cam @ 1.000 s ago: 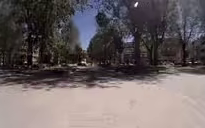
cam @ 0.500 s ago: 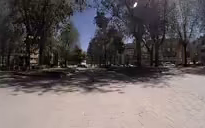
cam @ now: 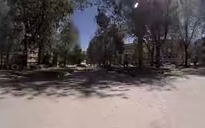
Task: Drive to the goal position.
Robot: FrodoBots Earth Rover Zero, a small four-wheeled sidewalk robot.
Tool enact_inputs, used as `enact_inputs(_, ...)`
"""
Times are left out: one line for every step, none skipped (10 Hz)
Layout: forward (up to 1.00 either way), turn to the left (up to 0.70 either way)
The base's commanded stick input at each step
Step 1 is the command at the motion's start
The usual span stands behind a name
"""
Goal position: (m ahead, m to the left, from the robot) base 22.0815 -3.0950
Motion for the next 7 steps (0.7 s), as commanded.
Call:
enact_inputs(0.7, 0.01)
enact_inputs(0.7, 0.01)
enact_inputs(0.7, 0.01)
enact_inputs(0.7, 0.01)
enact_inputs(0.7, 0.01)
enact_inputs(0.7, 0.01)
enact_inputs(0.7, 0.01)
